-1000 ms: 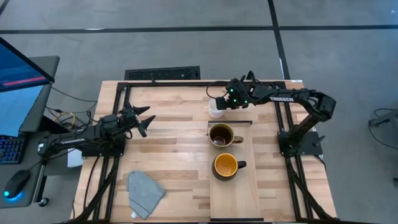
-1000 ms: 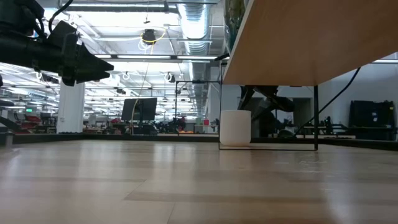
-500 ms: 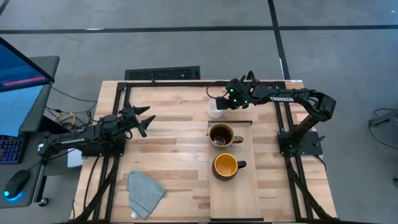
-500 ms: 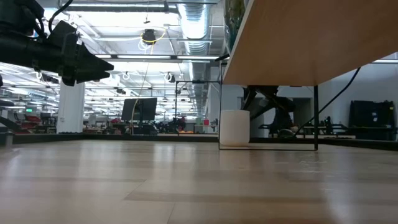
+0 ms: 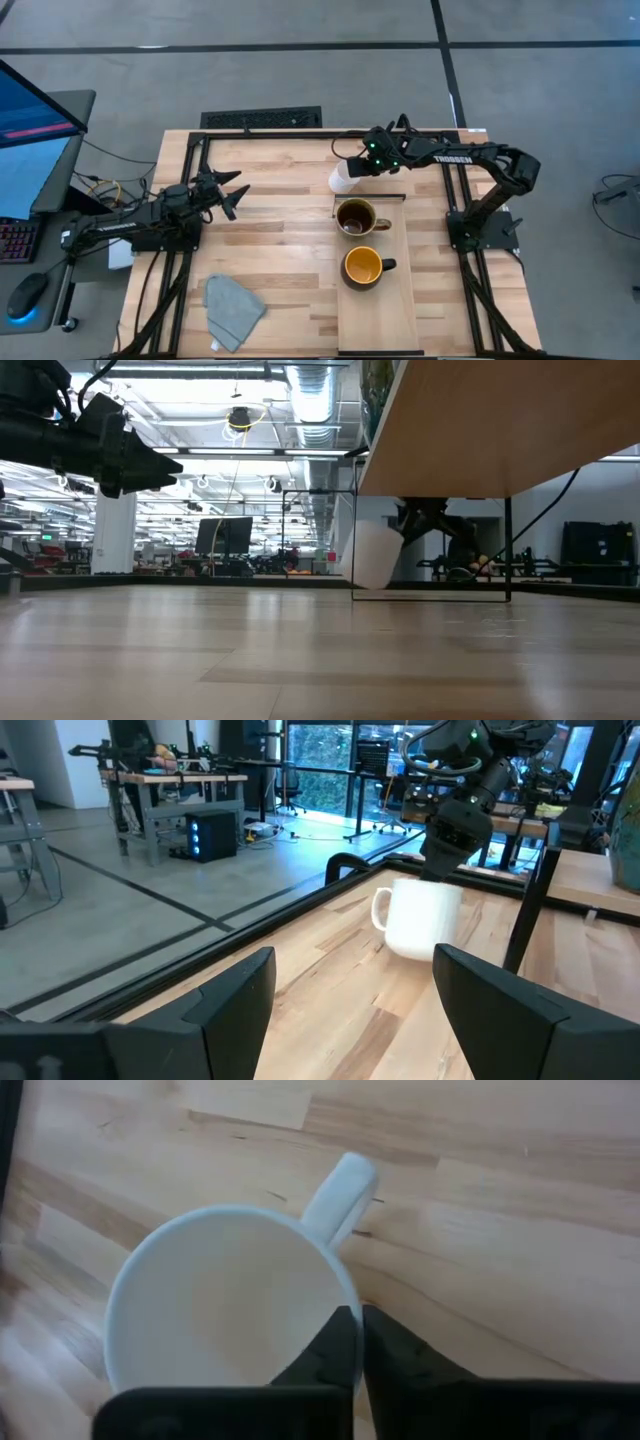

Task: Stack small to large cups/mugs on shelf
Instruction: Put the white mug on the shelf

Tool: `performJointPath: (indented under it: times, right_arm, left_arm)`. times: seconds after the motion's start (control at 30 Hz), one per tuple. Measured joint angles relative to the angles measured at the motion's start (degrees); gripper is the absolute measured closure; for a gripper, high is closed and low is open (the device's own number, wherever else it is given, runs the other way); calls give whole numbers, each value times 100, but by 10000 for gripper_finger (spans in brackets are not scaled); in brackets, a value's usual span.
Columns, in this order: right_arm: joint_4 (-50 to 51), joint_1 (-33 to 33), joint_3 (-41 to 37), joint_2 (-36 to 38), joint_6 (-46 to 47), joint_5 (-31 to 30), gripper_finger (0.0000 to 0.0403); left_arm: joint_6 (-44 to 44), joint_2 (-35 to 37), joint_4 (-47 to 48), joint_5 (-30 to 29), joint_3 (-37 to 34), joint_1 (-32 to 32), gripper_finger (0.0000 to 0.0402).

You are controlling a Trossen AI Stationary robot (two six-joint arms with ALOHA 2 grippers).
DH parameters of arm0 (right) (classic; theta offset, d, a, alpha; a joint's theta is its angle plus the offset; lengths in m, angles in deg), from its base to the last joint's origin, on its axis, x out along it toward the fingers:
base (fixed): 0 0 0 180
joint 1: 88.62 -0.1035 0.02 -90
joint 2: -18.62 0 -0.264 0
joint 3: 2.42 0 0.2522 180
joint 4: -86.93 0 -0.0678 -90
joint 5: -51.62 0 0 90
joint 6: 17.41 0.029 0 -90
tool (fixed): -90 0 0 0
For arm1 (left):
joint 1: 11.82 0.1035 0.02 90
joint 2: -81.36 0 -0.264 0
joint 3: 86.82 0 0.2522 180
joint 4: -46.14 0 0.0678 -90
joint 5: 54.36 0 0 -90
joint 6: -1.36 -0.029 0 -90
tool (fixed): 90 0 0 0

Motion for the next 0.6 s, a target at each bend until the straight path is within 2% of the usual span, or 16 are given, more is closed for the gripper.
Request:
performJointPath:
  times: [0.17, 0.6]
  right_arm:
    - [-1, 0, 0, 0, -113, 2, 394]
    - [-45, -81, 1, 80, -126, 23, 394]
  left_arm:
    - [-41, 1, -1, 0, 0, -2, 141]
    - [-63, 1, 0, -14, 0, 0, 141]
